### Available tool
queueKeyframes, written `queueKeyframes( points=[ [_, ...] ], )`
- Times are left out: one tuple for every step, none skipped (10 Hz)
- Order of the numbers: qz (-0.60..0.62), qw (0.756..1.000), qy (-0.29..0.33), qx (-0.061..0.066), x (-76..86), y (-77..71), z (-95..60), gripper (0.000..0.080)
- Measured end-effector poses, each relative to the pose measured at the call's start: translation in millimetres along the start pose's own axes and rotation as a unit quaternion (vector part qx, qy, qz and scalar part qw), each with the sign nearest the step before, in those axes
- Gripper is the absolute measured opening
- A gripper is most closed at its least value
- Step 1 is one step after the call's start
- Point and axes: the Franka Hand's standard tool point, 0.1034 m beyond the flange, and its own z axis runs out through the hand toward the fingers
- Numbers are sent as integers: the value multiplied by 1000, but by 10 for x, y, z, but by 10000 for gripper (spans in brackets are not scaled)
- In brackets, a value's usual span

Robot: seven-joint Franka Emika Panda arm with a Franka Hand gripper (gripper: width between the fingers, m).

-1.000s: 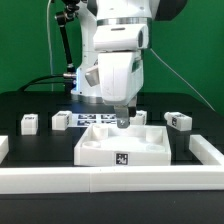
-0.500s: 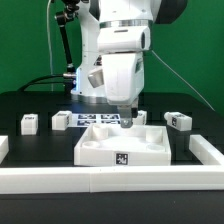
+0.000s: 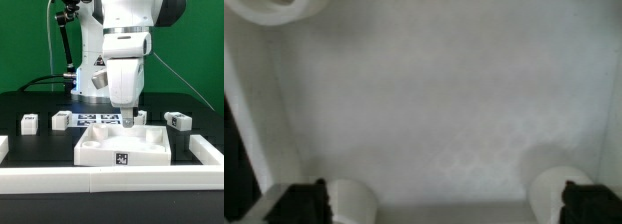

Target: Assemble square table

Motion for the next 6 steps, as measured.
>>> queueKeyframes(
  points=[
    [0,1000,0,0,-1,-2,3,649],
    [0,1000,0,1,-2,-4,6,649],
    [1,1000,2,-4,10,-41,23,649],
    [-3,1000,4,-8,17,-197,83,649],
    [-8,1000,4,-6,-1,-323,129,649],
    [-9,1000,4,-3,-6,-430,171,649]
  ],
)
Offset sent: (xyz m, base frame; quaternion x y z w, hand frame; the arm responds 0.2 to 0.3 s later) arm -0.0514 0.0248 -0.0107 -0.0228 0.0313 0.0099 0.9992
